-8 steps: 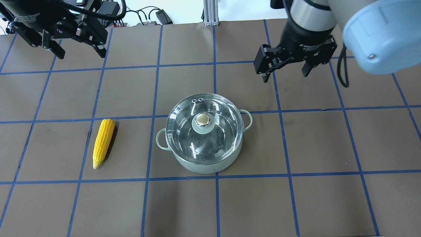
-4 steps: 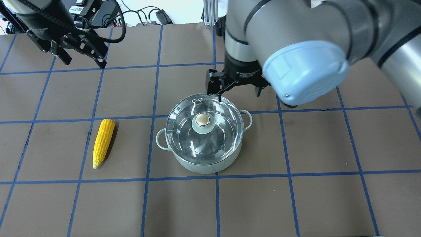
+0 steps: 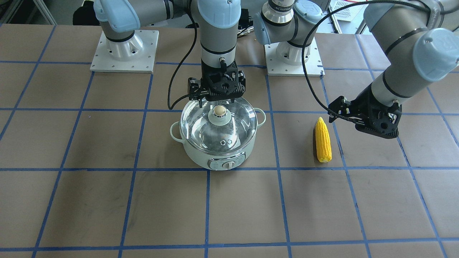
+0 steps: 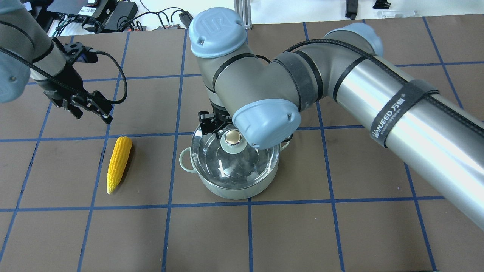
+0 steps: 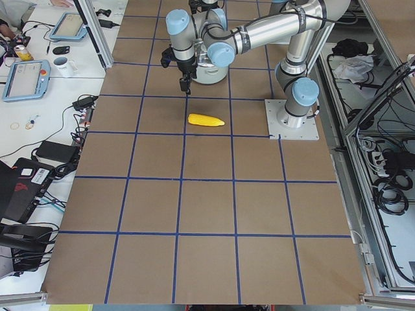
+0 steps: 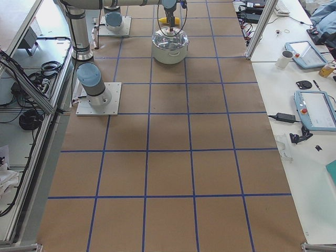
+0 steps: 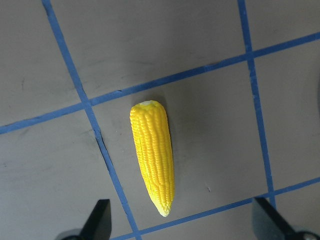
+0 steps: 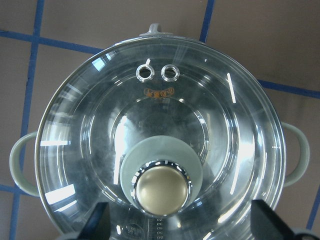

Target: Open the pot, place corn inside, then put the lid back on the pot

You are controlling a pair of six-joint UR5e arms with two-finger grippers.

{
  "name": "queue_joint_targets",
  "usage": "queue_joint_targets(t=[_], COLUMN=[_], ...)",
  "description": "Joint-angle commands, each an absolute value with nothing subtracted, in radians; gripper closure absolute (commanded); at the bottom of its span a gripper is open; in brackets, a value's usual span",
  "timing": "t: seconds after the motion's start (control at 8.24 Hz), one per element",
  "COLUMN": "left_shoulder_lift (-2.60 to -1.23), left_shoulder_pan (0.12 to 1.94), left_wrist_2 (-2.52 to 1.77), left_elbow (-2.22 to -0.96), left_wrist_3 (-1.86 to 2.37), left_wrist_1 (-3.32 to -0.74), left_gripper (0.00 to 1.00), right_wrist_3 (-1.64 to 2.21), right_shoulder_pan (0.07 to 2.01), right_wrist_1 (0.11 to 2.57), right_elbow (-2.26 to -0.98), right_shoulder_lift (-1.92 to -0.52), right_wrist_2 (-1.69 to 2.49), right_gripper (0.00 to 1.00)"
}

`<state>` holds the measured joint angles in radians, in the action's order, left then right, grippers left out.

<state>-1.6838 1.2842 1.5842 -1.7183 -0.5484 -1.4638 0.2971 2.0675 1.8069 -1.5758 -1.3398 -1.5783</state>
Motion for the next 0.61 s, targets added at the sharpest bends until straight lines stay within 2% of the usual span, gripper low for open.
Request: queue_joint_targets(t=[0.0, 0.49], left_shoulder_lift=[-1.761, -1.838], left_shoulder_pan=[1.267, 1.264], left_wrist_2=[1.583, 1.641], left_elbow=[-1.779, -1.879], left_wrist_3=[-0.569, -0.575], left_wrist_1=[-1.453, -1.284], left_gripper=[0.00, 0.00], right_wrist_3=[0.299, 0.302], right_shoulder_pan=[2.069, 2.069], right_wrist_1=[1.833, 1.873], right_elbow=[-1.597, -1.615], right_shoulder_lift=[-1.305, -1.289], right_wrist_2=[-1.603, -1.589], right_gripper=[0.00, 0.00])
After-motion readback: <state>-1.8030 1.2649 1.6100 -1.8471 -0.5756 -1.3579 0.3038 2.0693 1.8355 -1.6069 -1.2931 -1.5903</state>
